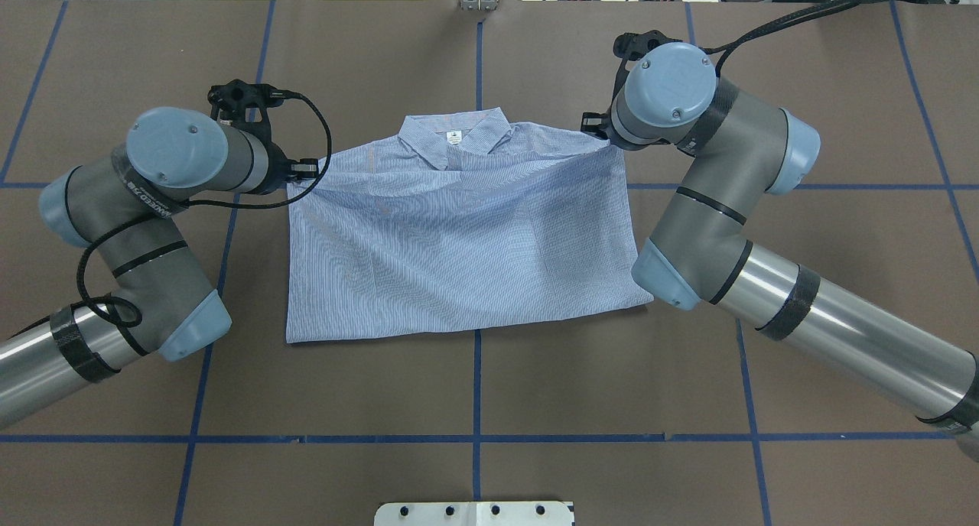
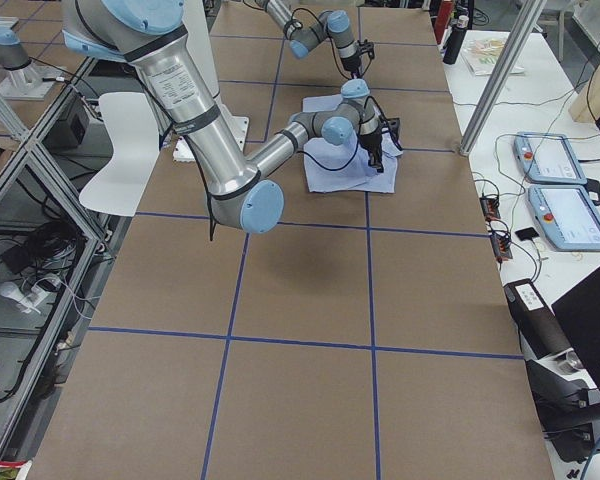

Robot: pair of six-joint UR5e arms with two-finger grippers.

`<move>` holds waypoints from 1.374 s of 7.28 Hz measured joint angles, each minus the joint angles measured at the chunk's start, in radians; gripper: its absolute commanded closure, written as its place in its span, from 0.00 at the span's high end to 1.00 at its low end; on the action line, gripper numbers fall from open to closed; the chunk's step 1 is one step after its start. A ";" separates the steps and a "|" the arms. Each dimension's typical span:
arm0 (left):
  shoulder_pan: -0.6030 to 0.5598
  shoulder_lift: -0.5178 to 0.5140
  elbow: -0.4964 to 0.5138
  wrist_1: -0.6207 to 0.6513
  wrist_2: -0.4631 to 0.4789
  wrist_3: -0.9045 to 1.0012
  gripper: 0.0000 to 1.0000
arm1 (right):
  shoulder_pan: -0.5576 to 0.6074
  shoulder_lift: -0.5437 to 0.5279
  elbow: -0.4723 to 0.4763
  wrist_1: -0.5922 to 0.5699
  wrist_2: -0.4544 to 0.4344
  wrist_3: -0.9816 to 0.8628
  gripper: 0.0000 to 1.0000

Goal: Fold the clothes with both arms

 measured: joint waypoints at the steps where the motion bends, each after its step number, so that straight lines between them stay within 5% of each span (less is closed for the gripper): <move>1: -0.011 0.000 0.000 0.000 -0.024 0.024 0.00 | 0.000 -0.001 -0.004 0.002 0.001 -0.007 0.02; 2: -0.017 0.001 0.000 -0.001 -0.035 0.038 0.39 | 0.000 -0.001 -0.005 0.003 0.004 -0.011 0.90; 3: -0.021 0.001 0.000 -0.002 -0.047 0.048 0.99 | -0.001 0.000 -0.006 0.003 0.010 -0.013 1.00; 5: -0.048 0.008 -0.004 -0.040 -0.125 0.067 1.00 | 0.017 0.012 -0.002 -0.001 0.060 -0.017 1.00; 7: -0.115 0.028 -0.029 -0.061 -0.291 0.124 1.00 | 0.095 0.029 0.002 -0.017 0.231 -0.049 1.00; 10: -0.083 0.166 -0.179 -0.133 -0.339 0.018 1.00 | 0.154 -0.048 0.072 -0.018 0.317 -0.167 1.00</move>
